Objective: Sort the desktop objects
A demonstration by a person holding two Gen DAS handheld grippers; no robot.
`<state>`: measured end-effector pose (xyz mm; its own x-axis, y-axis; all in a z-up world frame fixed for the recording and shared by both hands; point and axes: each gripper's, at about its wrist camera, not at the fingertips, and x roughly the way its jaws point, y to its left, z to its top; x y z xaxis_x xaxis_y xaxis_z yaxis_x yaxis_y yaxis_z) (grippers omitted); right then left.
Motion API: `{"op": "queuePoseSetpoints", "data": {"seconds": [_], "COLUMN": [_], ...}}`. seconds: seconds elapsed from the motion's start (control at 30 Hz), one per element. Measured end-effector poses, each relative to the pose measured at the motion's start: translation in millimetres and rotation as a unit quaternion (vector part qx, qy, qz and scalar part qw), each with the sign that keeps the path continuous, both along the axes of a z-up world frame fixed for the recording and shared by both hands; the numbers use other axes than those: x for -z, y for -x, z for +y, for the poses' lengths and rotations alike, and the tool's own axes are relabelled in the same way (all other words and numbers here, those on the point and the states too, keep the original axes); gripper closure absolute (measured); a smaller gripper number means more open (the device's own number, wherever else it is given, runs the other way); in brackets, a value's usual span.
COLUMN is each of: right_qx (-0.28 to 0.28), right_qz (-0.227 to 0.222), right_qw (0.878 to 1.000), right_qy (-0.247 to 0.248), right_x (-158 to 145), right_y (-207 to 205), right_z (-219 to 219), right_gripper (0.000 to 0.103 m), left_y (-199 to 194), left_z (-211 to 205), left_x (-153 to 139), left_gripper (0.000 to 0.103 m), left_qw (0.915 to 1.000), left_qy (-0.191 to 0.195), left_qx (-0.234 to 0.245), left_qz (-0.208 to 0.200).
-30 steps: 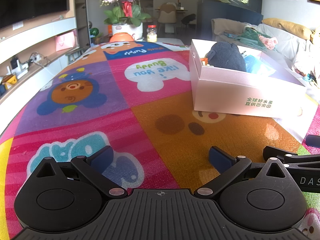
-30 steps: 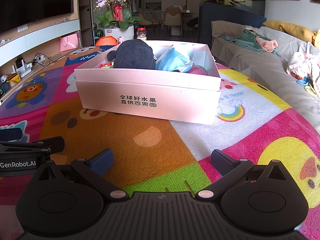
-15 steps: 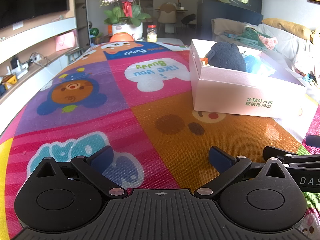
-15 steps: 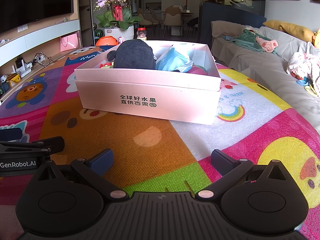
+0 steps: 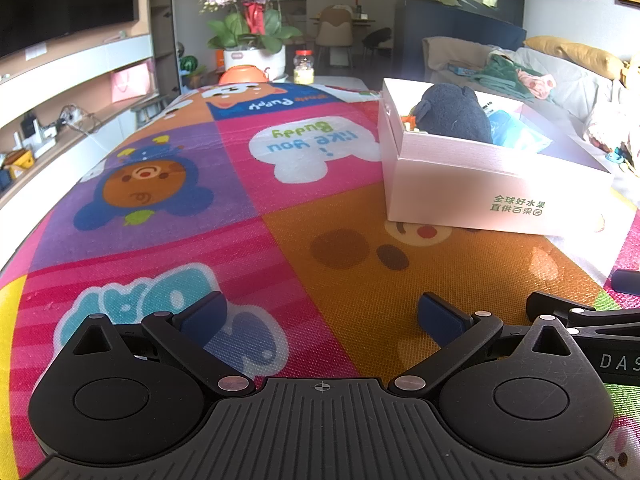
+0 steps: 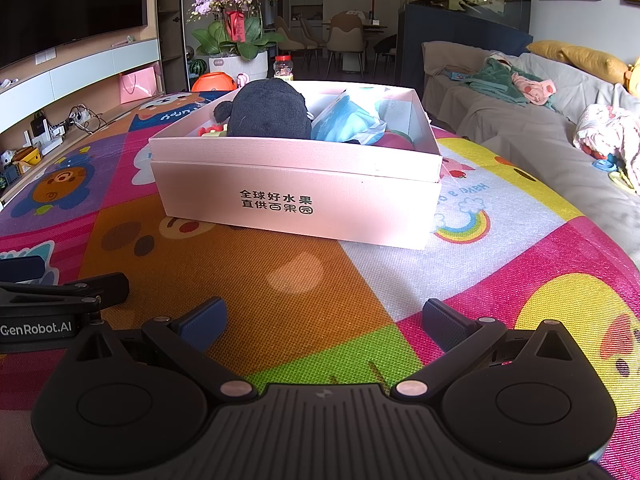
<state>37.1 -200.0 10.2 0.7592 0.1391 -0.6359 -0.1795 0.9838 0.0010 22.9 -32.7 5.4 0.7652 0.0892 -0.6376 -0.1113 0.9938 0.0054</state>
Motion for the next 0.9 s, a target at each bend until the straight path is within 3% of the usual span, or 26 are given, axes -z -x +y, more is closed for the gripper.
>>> {"op": "queuePoseSetpoints", "data": {"seconds": [0.9], "right_qx": [0.000], "right_qz": [0.000], "right_qw": [1.000], "right_qy": [0.000], "right_x": [0.1], "right_y": [0.0], "right_z": [0.5], "right_gripper": [0.000], "left_y": [-1.1], "left_z": [-0.5], "left_x": [0.0], "left_gripper": [0.000], "left_qw": [1.0000], "left_qy": [0.000], "left_qx": [0.000], "left_qz": [0.000]}}
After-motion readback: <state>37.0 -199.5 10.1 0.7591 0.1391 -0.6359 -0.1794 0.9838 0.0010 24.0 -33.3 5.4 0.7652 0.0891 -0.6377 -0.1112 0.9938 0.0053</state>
